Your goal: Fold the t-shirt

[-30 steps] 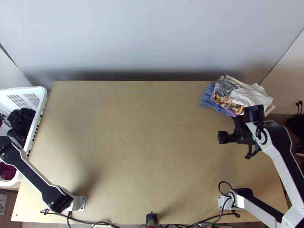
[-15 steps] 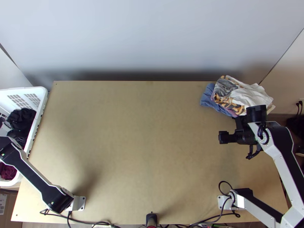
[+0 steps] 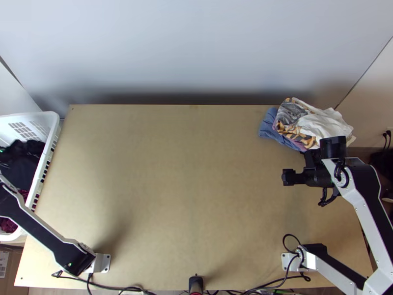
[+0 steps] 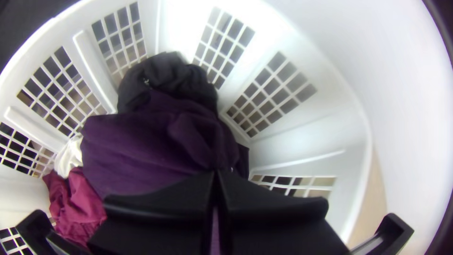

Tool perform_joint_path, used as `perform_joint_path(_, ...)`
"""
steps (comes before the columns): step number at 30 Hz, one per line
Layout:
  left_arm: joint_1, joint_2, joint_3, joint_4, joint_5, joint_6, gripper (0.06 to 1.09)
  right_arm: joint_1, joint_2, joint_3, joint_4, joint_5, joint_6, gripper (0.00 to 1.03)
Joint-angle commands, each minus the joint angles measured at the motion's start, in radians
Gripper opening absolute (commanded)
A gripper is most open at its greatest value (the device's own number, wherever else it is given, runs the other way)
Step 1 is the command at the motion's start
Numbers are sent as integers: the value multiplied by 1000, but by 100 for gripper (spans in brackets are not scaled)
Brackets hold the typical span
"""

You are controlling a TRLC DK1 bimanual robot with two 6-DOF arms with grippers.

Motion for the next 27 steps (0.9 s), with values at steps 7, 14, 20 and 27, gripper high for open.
perform_joint_path(7, 11, -404, -39, -166, 229, -1, 9, -3, -48, 8, 18, -26, 8, 98)
perform_joint_path(14, 10, -653, -47, -171, 267, -1, 9, -12, -113, -6, 22, -38, 11, 98)
perform_joint_path(20, 1, -809, -47, -165, 304, -45, 9, -17, -193, -21, 22, -38, 10, 98)
perform_joint_path(27, -44, -1015, -47, -165, 317, -64, 9, -34, -295, -76, 22, -40, 10, 98)
